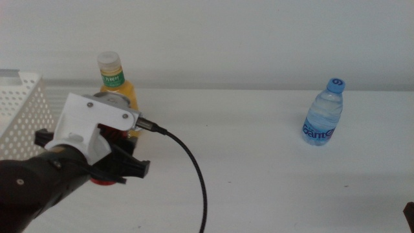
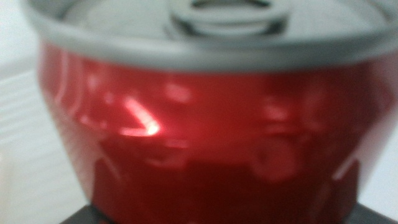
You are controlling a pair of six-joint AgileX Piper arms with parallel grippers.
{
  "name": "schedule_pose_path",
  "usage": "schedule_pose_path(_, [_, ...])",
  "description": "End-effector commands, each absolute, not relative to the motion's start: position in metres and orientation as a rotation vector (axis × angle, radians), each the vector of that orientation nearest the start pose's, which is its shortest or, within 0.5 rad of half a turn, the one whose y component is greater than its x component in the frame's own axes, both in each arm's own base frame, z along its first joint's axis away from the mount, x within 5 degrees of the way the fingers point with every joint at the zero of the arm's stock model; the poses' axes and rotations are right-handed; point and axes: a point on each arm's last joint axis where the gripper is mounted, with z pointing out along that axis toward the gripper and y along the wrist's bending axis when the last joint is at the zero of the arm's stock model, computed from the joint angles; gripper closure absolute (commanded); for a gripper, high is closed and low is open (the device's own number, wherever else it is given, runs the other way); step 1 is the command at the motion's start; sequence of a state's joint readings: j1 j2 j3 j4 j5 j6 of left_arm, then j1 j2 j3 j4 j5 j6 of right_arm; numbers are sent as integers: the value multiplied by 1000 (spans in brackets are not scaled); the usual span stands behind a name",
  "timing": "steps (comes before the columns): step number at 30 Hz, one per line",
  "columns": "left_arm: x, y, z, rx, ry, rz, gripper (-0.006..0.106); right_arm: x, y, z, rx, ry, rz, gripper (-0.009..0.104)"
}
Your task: Use arms to grab the bottles and put them into the dustbin to the left of the table.
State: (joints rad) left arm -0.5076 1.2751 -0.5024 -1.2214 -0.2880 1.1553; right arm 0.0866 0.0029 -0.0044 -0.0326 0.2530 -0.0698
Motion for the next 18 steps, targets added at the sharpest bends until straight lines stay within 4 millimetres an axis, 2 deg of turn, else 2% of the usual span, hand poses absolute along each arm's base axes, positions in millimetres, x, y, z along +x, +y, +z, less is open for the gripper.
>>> schedule_pose_path(1, [219, -98, 222, 346, 2072, -131, 102, 54, 3, 180, -157, 1721, -30, 2])
schedule_pose_path(7, [224, -81, 217, 222, 2199, -252, 102, 54, 3, 180, -154, 1721, -27, 2])
schedule_pose_path(10, [226, -69, 220, 280, 2335, -384, 102, 54, 3, 180, -154, 1721, -27, 2])
schedule_pose_path(13, [232, -45, 232, 290, 2445, -439, 102, 54, 3, 180, -154, 1721, -27, 2])
schedule_pose_path(18, [244, 6, 264, 193, 2548, -272, 102, 54, 3, 180, -154, 1721, -27, 2])
